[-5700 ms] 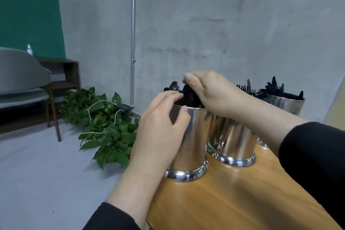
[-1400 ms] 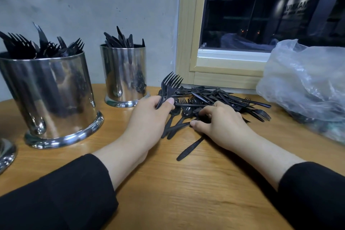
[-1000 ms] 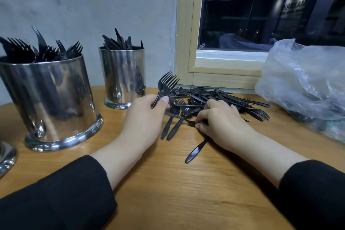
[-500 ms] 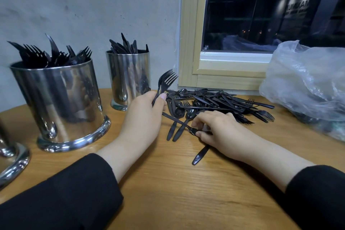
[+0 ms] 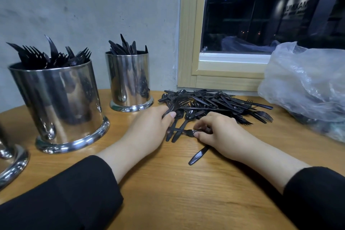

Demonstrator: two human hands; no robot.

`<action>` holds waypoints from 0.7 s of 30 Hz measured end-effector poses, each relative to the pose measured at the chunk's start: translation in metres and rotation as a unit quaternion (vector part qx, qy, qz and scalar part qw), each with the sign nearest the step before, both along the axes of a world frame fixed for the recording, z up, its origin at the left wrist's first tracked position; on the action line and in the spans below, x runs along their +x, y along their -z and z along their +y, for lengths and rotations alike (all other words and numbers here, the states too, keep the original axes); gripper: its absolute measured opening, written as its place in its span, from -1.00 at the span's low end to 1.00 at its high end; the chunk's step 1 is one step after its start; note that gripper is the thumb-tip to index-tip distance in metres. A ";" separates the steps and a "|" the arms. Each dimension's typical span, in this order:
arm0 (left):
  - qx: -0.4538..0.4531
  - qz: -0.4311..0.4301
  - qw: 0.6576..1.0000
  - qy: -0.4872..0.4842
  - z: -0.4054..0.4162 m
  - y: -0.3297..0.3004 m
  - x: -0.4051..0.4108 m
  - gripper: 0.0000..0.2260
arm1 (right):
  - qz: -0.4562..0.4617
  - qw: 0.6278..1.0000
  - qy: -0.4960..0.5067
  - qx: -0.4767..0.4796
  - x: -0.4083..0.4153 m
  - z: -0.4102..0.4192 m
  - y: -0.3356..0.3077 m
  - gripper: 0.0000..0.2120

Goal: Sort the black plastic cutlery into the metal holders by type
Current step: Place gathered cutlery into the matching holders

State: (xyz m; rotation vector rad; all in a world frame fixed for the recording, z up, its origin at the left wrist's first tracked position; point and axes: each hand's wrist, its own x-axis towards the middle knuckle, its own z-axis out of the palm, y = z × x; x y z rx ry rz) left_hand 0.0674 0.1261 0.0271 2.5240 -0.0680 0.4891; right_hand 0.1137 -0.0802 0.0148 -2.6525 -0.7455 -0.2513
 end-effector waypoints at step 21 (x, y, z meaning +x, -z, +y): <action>-0.398 0.040 0.916 -0.036 0.000 -0.001 -0.001 -0.68 | -0.119 0.986 -0.044 0.106 -0.004 0.002 -0.005 -0.92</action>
